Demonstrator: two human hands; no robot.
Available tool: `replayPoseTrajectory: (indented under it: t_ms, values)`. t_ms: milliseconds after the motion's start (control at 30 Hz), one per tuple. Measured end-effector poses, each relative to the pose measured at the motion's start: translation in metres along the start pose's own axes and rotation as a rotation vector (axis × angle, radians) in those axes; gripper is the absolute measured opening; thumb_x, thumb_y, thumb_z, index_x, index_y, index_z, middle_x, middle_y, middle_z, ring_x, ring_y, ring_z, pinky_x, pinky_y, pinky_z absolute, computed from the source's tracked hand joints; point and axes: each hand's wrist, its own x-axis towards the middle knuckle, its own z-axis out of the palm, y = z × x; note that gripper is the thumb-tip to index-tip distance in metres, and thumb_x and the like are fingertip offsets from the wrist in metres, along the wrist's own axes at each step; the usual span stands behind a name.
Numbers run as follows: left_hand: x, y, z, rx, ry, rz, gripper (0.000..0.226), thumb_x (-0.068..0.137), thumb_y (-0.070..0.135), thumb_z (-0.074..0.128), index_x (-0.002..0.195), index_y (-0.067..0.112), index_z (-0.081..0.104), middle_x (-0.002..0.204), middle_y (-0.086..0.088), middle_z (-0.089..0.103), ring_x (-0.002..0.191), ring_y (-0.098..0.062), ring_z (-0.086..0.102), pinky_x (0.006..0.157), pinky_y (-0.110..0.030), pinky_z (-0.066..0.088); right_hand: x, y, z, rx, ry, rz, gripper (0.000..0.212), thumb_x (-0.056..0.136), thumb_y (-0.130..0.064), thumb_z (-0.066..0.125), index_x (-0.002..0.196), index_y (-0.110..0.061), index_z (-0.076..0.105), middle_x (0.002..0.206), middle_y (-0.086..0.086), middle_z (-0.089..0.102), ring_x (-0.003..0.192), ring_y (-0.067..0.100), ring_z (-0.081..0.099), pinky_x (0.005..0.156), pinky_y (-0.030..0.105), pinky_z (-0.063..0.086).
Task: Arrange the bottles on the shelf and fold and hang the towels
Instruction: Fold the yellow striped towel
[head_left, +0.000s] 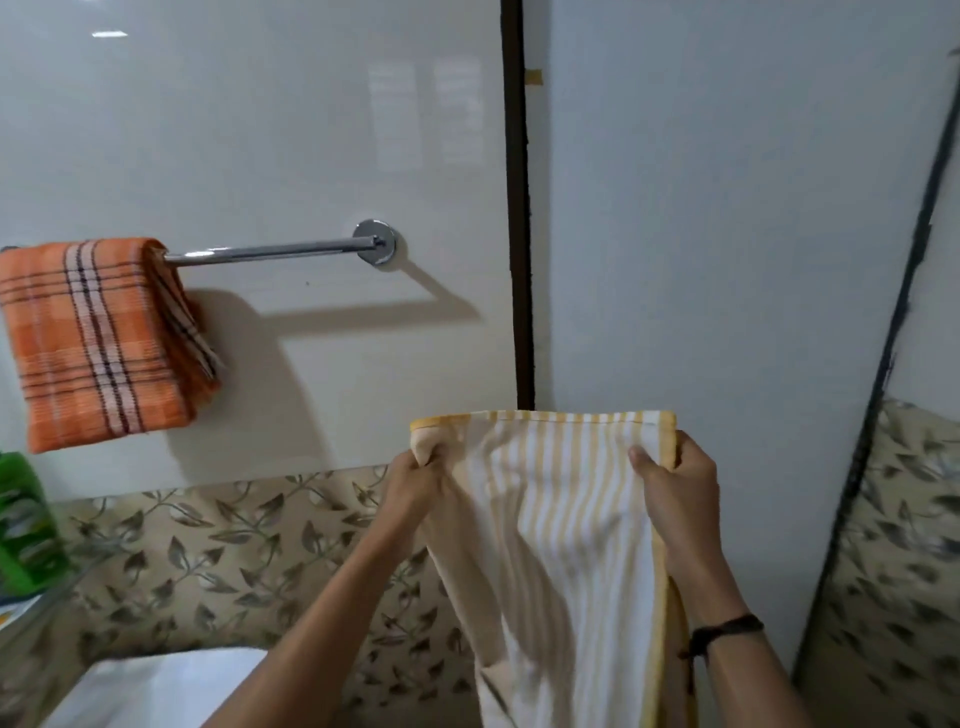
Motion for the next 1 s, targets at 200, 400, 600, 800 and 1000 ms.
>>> replayPoseTrajectory:
  t_ms: [200, 400, 600, 800, 1000]
  values:
    - [-0.025, -0.024, 0.031, -0.196, 0.032, -0.091, 0.016, 0.099, 0.022, 0.062, 0.093, 0.013, 0.073, 0.09, -0.01, 0.074, 0.083, -0.025, 0.068, 0.075, -0.038, 0.052, -0.016, 0.011, -0.023, -0.199, 0.016, 0.02, 0.018, 0.088, -0.022, 0.067, 0.078, -0.017, 0.054, 0.069, 0.0, 0.059, 0.066, 0.024, 0.059, 0.059, 0.033, 0.042]
    - [-0.026, -0.046, 0.031, -0.168, 0.092, -0.094, 0.026, 0.099, 0.025, 0.062, 0.086, 0.005, 0.074, 0.077, -0.01, 0.067, 0.073, -0.024, 0.06, 0.064, -0.034, 0.048, -0.002, 0.03, -0.067, -0.417, -0.135, 0.074, 0.019, 0.084, -0.028, 0.076, 0.074, -0.022, 0.06, 0.072, -0.002, 0.065, 0.077, 0.027, 0.065, 0.065, 0.034, 0.043]
    - [-0.012, -0.038, 0.018, -0.137, 0.002, 0.033, 0.021, 0.097, 0.021, 0.065, 0.086, 0.005, 0.072, 0.078, -0.009, 0.065, 0.075, -0.023, 0.059, 0.068, -0.035, 0.047, 0.021, 0.03, -0.097, -0.68, -0.372, -0.001, 0.014, 0.086, -0.021, 0.077, 0.084, -0.03, 0.065, 0.079, -0.009, 0.065, 0.074, 0.015, 0.06, 0.063, 0.026, 0.04]
    - [-0.005, -0.015, 0.006, -0.15, -0.108, 0.102, 0.018, 0.097, 0.018, 0.066, 0.083, 0.019, 0.077, 0.077, 0.0, 0.071, 0.072, -0.017, 0.064, 0.062, -0.029, 0.05, 0.012, 0.043, -0.091, -0.79, -0.431, 0.084, 0.03, 0.089, -0.023, 0.072, 0.118, -0.03, 0.069, 0.115, 0.004, 0.069, 0.104, 0.027, 0.064, 0.084, 0.033, 0.048]
    - [-0.003, 0.01, 0.011, -0.008, -0.387, 0.361, 0.015, 0.098, 0.013, 0.063, 0.09, 0.012, 0.075, 0.081, 0.003, 0.067, 0.077, -0.008, 0.059, 0.068, -0.021, 0.047, -0.003, 0.056, -0.07, -0.912, -0.576, 0.259, 0.027, 0.084, -0.028, 0.072, 0.108, -0.016, 0.068, 0.1, 0.007, 0.069, 0.09, 0.029, 0.067, 0.069, 0.031, 0.044]
